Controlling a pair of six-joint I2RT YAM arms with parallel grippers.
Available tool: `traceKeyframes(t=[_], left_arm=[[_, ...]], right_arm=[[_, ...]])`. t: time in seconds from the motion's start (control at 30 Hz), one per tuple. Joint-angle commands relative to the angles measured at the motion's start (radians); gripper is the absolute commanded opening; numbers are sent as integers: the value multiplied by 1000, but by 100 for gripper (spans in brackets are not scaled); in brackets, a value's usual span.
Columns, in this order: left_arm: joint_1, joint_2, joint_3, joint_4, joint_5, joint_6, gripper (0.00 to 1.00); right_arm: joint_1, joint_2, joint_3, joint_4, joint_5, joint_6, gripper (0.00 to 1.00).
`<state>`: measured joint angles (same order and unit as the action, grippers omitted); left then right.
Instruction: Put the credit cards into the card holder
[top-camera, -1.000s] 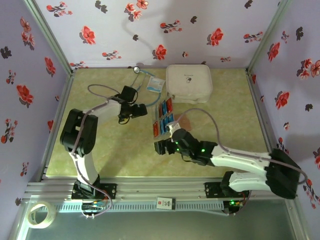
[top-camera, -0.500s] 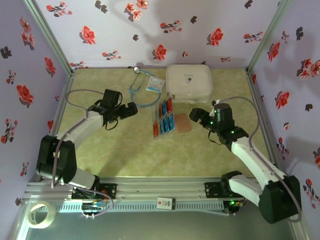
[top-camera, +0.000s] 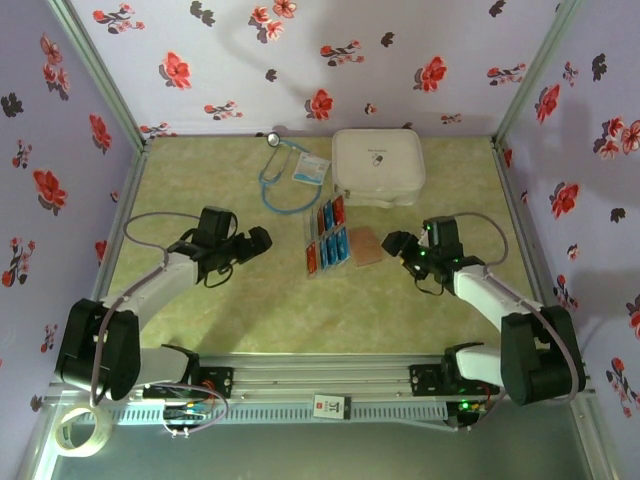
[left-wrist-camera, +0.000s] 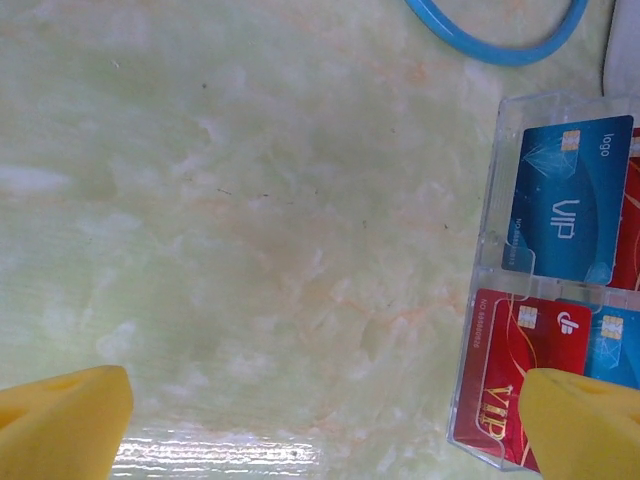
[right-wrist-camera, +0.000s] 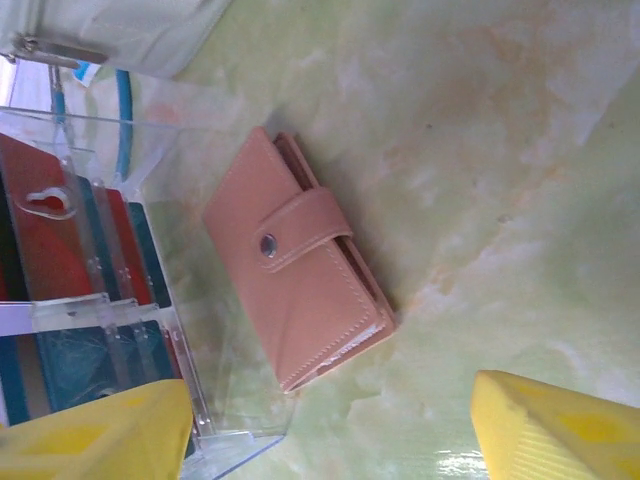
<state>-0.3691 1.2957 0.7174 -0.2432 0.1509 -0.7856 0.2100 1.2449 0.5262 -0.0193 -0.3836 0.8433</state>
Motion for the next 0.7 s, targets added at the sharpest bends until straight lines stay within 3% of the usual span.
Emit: traceKeyframes(t=[0.0, 0.67], left_arm=[[-19, 5, -1, 45, 23, -32, 100], [-123, 129, 99, 22, 0, -30, 100]], right_arm=[[-4, 28, -44, 107, -11, 53, 71], [-4, 290, -68, 468, -105, 190, 45]])
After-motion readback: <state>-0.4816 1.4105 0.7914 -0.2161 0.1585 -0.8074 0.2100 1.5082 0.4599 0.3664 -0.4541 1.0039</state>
